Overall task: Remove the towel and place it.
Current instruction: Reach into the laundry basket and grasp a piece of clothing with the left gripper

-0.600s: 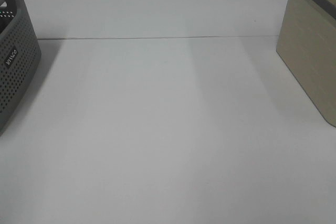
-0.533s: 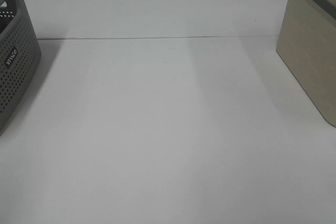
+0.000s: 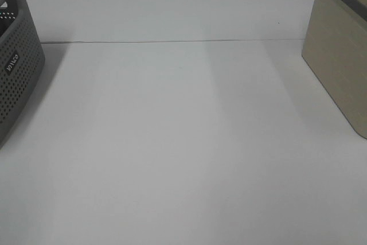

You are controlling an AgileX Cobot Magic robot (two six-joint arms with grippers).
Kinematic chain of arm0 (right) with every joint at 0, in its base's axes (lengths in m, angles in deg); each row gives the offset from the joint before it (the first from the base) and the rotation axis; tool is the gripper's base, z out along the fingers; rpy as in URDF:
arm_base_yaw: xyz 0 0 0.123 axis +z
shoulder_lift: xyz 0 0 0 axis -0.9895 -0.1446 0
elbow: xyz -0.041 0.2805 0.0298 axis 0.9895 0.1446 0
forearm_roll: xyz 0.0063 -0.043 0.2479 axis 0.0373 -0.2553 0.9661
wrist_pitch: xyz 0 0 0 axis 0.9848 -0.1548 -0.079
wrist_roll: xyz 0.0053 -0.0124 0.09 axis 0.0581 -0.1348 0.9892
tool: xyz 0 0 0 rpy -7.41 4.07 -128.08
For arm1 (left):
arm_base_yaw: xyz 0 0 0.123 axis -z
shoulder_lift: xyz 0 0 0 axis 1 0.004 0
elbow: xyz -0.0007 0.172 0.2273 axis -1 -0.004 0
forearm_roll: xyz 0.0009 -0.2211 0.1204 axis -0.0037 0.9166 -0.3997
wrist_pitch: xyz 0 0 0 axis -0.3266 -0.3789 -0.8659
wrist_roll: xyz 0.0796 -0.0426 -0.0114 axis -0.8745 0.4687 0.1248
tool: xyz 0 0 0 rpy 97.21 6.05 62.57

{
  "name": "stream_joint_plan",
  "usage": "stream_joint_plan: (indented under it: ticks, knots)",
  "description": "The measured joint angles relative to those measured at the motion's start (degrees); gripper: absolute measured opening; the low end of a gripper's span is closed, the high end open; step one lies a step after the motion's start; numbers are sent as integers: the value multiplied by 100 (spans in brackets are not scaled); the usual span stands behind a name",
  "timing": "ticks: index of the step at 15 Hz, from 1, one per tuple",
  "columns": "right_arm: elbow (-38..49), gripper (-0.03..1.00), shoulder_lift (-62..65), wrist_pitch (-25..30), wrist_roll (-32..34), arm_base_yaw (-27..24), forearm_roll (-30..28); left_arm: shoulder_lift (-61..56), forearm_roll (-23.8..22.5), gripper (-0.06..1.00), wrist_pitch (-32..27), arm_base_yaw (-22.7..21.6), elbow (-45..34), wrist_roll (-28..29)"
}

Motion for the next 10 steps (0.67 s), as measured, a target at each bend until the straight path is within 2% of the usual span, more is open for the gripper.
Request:
stream_joint_plan:
  ticks: [2, 6, 10]
  knots:
    - [0, 77, 0, 0, 0, 0, 0, 0, 0, 99, 0, 29, 0, 0]
    - [0, 77, 0, 0, 0, 0, 34, 0, 17, 99, 0, 447, 0, -11]
    - [0, 77, 0, 0, 0, 0, 46, 0, 17, 99, 0, 453, 0, -11]
